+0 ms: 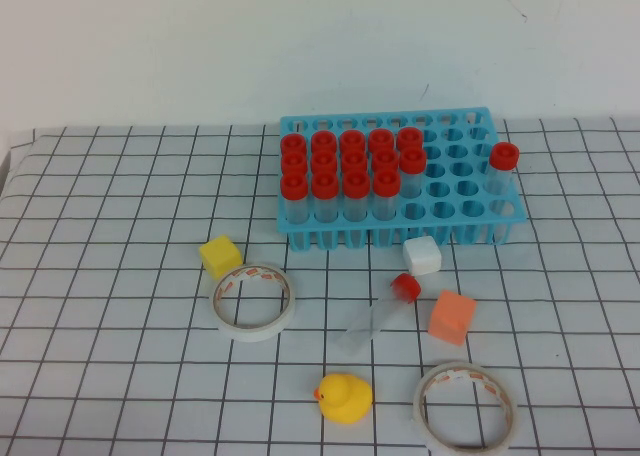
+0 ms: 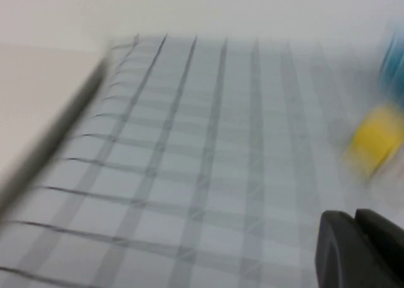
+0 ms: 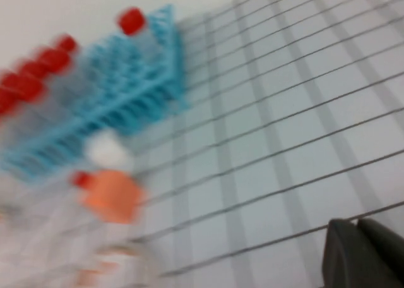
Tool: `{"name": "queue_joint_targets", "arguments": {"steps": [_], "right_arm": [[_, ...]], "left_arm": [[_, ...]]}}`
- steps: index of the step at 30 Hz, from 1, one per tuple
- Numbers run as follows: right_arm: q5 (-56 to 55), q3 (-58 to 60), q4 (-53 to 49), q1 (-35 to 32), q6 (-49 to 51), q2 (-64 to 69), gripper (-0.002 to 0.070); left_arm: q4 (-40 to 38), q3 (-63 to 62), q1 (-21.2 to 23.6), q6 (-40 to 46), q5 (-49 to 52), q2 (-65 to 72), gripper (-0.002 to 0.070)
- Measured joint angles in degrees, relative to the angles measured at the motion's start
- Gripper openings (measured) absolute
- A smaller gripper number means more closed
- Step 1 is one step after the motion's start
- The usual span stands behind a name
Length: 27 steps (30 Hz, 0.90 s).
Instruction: Place the test tubes
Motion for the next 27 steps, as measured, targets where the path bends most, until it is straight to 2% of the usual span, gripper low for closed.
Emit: {"name": "queue_joint_targets", "arguments": {"steps": [3,6,8,11,17,19,24,27], "right_arm": [[1.10,0.22,17.06,0.00,0.00,0.00,-0.0001],[1.25,0.22,29.71,0.00,0.00,0.00,-0.0001],[0.69,0.22,33.12,0.00,0.00,0.00,-0.0001],[-1.07,0.22,35.10,0.00,-0.38,0.00,-0.0001],[-4.14,0.22,35.80,0.00,-0.65,0.00,-0.0001],[-4.25,0.22,35.94,0.00,-1.47,0.00,-0.0001],[-4.35,0.22,36.17,0.00,-10.07,0.00,-0.0001],[-4.58,0.22,36.17,0.00,-14.39,0.00,-0.0001]], "left_arm": [[-15.65,0.00,0.00,-12.14,-7.75,0.00,-0.0001],[-26.96,0.00,0.00,-17.76,-13.81,0.00,-0.0001],[-31.45,0.00,0.00,-18.93,-16.13,0.00,-0.0001],[-34.11,0.00,0.00,-19.79,-17.89,0.00,-0.0001],[-35.25,0.00,0.00,-21.92,-18.00,0.00,-0.0001],[-32.68,0.00,0.00,-22.05,-17.09,0.00,-0.0001],[-19.07,-7.67,-0.23,-19.51,-2.90,1.50,-0.0001],[-16.30,-15.91,-1.97,-7.92,9.09,8.15,-0.0001]]}}
